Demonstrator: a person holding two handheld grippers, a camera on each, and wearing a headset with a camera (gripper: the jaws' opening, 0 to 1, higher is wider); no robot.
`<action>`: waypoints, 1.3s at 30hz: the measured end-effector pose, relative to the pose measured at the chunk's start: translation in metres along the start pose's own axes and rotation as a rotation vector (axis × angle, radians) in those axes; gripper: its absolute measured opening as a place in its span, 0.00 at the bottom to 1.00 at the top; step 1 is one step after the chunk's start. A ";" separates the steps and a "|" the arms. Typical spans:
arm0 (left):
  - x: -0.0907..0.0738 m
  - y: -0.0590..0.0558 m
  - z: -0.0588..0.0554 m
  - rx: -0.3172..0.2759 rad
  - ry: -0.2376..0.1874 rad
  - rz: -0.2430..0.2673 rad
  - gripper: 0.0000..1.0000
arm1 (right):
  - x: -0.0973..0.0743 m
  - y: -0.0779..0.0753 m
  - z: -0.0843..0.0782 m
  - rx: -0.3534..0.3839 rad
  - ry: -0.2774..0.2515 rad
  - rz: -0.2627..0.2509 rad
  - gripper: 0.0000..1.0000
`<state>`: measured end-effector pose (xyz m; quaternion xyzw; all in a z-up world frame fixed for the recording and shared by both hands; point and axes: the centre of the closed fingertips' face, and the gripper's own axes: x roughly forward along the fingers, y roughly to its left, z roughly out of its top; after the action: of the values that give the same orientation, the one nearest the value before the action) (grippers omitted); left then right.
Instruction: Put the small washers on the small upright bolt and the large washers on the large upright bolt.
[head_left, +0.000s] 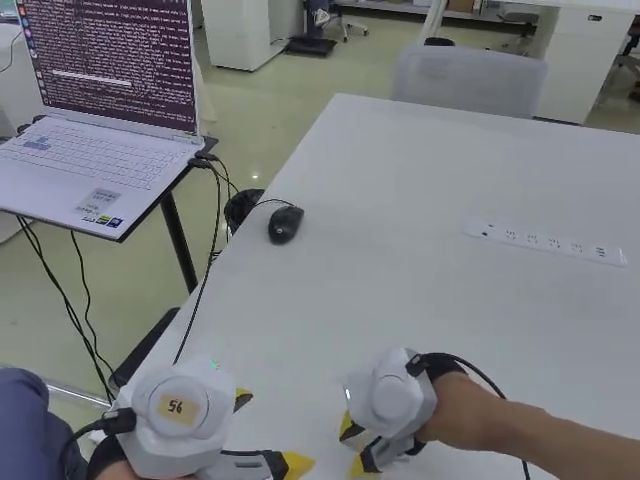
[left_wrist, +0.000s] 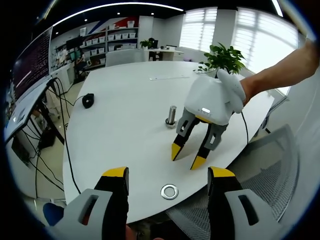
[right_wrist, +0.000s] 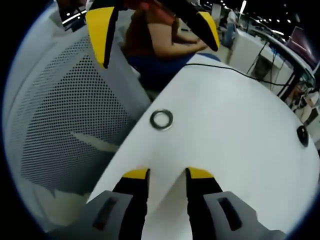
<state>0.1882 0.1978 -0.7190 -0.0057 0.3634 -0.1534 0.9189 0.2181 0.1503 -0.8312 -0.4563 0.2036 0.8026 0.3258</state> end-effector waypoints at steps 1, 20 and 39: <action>0.000 0.000 0.000 0.000 0.001 0.001 0.63 | 0.003 0.002 0.006 -0.026 -0.003 0.010 0.32; -0.004 0.002 -0.001 -0.025 -0.025 0.006 0.64 | 0.031 0.009 0.061 -0.201 -0.014 0.094 0.34; -0.005 0.003 0.003 -0.023 -0.032 0.002 0.64 | 0.033 0.010 0.059 -0.200 -0.027 0.093 0.26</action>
<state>0.1875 0.2013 -0.7143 -0.0184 0.3504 -0.1482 0.9246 0.1637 0.1914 -0.8301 -0.4655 0.1390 0.8394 0.2437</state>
